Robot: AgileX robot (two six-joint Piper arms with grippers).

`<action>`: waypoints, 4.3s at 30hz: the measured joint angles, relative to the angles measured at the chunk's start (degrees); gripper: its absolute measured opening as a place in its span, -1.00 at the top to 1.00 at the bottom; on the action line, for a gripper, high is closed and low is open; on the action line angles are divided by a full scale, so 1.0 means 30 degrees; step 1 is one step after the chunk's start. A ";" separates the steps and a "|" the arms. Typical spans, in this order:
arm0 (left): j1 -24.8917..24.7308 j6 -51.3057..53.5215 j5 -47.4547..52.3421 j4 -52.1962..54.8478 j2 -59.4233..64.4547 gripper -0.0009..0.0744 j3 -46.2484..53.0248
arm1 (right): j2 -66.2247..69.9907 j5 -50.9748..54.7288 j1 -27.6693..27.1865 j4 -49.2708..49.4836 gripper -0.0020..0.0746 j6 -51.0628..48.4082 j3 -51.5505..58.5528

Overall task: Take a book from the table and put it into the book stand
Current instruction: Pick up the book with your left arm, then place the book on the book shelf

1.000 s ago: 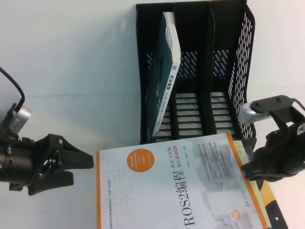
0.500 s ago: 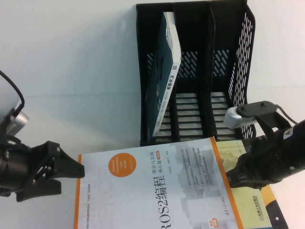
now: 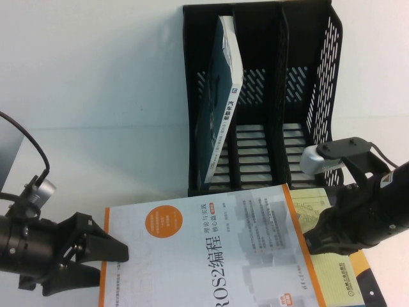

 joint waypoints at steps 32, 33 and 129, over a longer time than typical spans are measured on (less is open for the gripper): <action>0.0000 0.2066 0.1210 -0.1626 -0.0063 0.54 -0.0058 | -0.1158 0.0270 0.1409 -0.3927 0.96 0.3313 -0.0237; 0.0000 0.1977 0.1353 -0.1580 -0.0217 0.55 -0.0204 | -0.1778 0.0405 0.1409 -0.4659 0.96 0.3820 -0.0237; -1.4257 -1.6082 0.4824 2.0540 1.0171 0.69 -3.2289 | -0.8756 0.4289 0.1409 -0.8388 0.96 0.7086 -0.0189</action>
